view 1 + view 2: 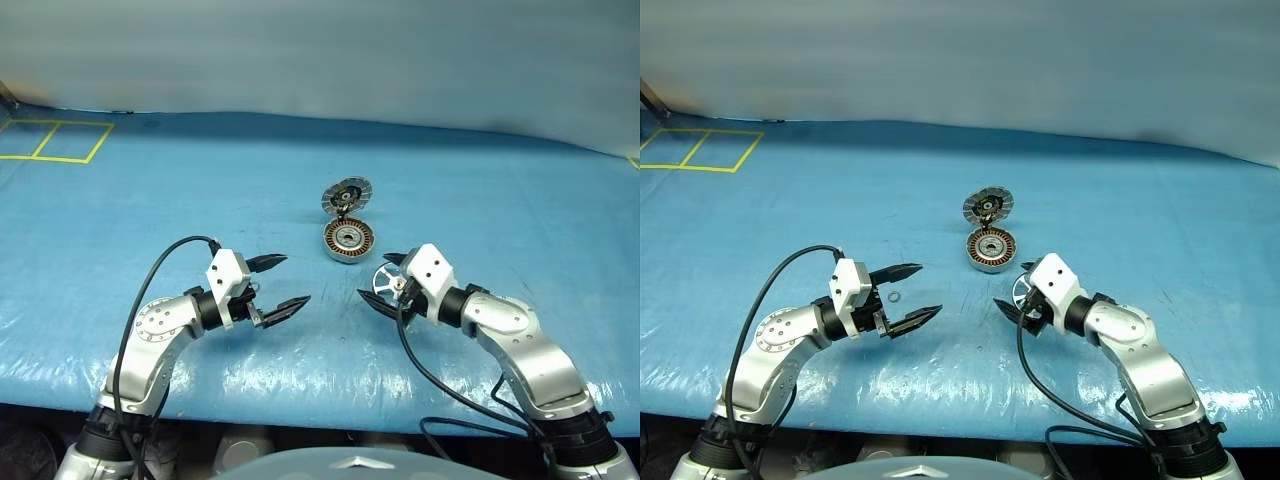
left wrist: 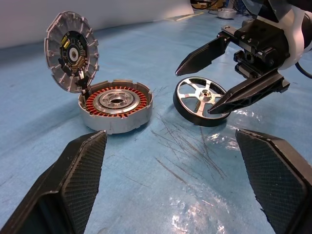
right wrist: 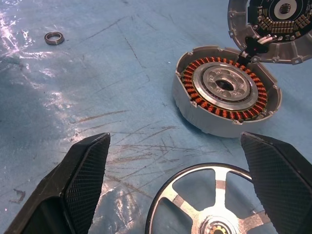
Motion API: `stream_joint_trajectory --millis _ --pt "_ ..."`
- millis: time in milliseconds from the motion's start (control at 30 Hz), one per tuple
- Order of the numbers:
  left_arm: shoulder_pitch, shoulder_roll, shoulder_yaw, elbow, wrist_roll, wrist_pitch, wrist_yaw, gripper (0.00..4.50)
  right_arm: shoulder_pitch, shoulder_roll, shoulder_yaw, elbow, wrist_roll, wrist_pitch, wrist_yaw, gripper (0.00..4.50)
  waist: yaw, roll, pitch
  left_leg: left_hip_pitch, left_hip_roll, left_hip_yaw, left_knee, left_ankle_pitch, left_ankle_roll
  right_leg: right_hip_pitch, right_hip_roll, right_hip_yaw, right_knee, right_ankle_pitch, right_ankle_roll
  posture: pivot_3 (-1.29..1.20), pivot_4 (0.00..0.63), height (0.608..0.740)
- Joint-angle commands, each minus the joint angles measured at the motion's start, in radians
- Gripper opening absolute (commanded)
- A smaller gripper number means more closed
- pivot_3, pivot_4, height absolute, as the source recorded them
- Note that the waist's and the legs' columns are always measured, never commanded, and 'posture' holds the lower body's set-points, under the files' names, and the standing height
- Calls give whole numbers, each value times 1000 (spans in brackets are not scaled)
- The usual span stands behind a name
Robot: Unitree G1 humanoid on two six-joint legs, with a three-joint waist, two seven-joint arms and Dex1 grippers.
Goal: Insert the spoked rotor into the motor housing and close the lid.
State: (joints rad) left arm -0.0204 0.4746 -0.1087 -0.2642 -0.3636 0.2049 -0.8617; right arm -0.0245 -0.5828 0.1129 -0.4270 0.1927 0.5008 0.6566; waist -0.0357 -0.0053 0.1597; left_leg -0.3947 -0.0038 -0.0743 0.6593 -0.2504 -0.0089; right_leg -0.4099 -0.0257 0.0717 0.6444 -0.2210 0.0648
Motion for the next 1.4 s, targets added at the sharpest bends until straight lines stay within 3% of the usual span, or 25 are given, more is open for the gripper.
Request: stream_joint_trajectory --millis 33,767,1067,1400 --pt "-3 1 13 -6 -1 -23 -1 4500 -18 -13 -1 -35 -4 -20 10 4483 0 0 0 0 0 0 0 0 0 0 0 0 0 0 0 0 150 740" --pt "-10 -8 -1 21 31 -46 -8 4500 -70 -61 8 -32 -27 -19 34 4483 0 0 0 0 0 0 1 0 0 0 0 0 0 0 0 0 150 740" --pt "3 -14 21 36 40 -57 25 4500 -264 -89 127 74 -97 -38 135 4483 -3 0 0 0 0 0 1 0 0 0 0 0 0 1 1 0 150 740" --pt "53 -26 7 20 67 -86 65 4500 -589 -21 309 423 -234 -77 258 4483 0 0 0 -1 0 -1 0 0 0 -1 0 -1 0 7 0 0 150 740"
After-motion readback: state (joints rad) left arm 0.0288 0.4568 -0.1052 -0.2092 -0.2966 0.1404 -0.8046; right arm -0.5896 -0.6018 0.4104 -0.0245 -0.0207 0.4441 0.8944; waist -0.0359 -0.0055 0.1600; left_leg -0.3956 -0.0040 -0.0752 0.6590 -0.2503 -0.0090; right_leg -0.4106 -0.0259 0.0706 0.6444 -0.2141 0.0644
